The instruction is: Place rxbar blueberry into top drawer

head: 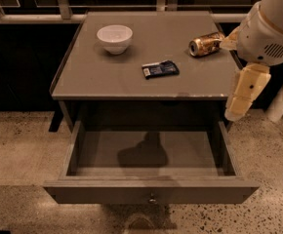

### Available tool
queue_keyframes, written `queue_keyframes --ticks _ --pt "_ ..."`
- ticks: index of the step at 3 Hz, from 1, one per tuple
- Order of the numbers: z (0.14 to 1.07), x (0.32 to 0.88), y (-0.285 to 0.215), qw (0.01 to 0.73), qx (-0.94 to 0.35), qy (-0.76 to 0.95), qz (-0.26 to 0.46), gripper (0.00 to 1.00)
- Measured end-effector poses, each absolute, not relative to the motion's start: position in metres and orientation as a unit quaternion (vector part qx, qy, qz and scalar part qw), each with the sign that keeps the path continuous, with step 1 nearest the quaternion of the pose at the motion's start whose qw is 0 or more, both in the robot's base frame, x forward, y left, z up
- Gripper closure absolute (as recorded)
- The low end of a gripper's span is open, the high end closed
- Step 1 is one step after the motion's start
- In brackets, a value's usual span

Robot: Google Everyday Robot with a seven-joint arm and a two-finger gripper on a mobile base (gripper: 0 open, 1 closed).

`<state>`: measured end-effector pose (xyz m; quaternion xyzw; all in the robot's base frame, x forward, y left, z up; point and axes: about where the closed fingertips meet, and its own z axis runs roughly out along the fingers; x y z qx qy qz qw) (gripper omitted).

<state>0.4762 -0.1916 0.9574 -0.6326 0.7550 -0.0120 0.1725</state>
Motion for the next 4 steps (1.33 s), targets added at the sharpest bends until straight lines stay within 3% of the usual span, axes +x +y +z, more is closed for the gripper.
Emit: queue_keyframes --ticks 2,4 --pt "0.909 0.537 -0.150 0.206 -0.650 0.731 0.022 0.00" --pt "0.906 0.542 -0.153 0.237 -0.623 0.745 0.027 0.00"
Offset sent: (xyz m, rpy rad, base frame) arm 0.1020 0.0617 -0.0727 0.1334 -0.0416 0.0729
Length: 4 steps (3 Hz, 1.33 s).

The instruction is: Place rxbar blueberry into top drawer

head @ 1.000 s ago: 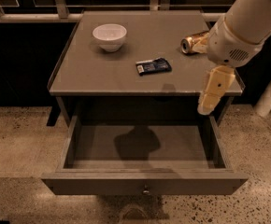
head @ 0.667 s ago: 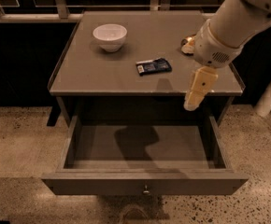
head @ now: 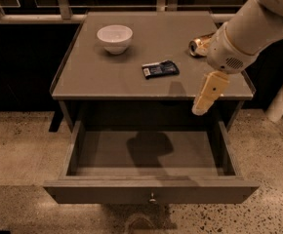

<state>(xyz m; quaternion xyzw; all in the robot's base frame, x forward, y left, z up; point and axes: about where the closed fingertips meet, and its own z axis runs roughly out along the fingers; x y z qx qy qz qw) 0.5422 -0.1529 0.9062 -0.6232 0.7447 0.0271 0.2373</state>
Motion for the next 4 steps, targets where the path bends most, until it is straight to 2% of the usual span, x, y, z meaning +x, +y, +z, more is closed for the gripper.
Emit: queue_keyframes --ticks 2,3,4 --pt "0.917 0.602 -0.169 0.336 -0.530 0.778 0.030 0.00" --pt "0.912 0.636 -0.162 0.354 -0.515 0.779 0.050 0.00" --pt "0.911 0.638 -0.162 0.355 -0.515 0.779 0.051 0.00"
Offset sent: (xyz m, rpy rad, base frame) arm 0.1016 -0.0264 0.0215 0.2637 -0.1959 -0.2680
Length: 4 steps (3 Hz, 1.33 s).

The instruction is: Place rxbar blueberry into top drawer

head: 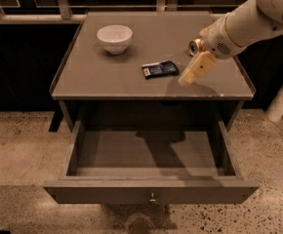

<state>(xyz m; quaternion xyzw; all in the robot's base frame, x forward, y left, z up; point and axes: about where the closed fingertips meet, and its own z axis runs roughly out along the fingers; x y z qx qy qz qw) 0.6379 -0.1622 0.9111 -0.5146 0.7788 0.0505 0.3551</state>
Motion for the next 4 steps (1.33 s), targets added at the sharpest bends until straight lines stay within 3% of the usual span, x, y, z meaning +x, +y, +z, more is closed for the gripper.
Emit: queue_keyframes --ticks 2,4 --pt "0.881 0.652 -0.170 0.360 -0.449 0.814 0.083 0.00" --pt "0.851 0.674 -0.145 0.355 -0.439 0.817 0.117 0.00"
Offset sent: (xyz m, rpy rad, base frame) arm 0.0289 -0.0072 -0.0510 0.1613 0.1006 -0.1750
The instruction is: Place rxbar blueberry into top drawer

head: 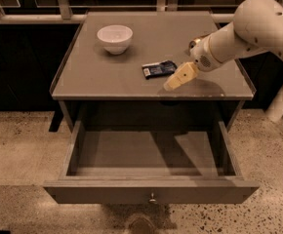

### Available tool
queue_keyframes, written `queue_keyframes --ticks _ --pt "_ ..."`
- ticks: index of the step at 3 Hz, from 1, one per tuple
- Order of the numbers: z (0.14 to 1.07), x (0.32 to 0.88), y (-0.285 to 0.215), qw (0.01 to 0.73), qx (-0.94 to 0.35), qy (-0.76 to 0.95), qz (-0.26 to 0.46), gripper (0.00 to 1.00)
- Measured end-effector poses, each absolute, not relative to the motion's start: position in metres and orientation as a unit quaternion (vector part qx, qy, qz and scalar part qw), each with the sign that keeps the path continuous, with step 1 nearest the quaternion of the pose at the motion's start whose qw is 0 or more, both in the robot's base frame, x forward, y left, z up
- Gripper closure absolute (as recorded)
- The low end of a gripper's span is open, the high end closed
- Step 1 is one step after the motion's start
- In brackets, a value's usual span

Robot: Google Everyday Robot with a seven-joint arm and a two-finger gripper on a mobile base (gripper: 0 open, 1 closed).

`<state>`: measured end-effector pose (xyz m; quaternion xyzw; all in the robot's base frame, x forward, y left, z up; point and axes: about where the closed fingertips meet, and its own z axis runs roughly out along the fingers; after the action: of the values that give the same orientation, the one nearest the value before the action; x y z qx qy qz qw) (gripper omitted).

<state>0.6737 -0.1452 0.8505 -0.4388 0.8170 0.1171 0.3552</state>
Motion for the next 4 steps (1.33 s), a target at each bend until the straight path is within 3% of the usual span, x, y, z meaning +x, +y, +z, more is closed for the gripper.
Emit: queue_keyframes --ticks 3,4 --pt "0.821 0.700 -0.085 0.353 -0.477 0.790 0.156 0.00" --pt "0.821 0.700 -0.085 0.353 -0.477 0.790 0.156 0.19"
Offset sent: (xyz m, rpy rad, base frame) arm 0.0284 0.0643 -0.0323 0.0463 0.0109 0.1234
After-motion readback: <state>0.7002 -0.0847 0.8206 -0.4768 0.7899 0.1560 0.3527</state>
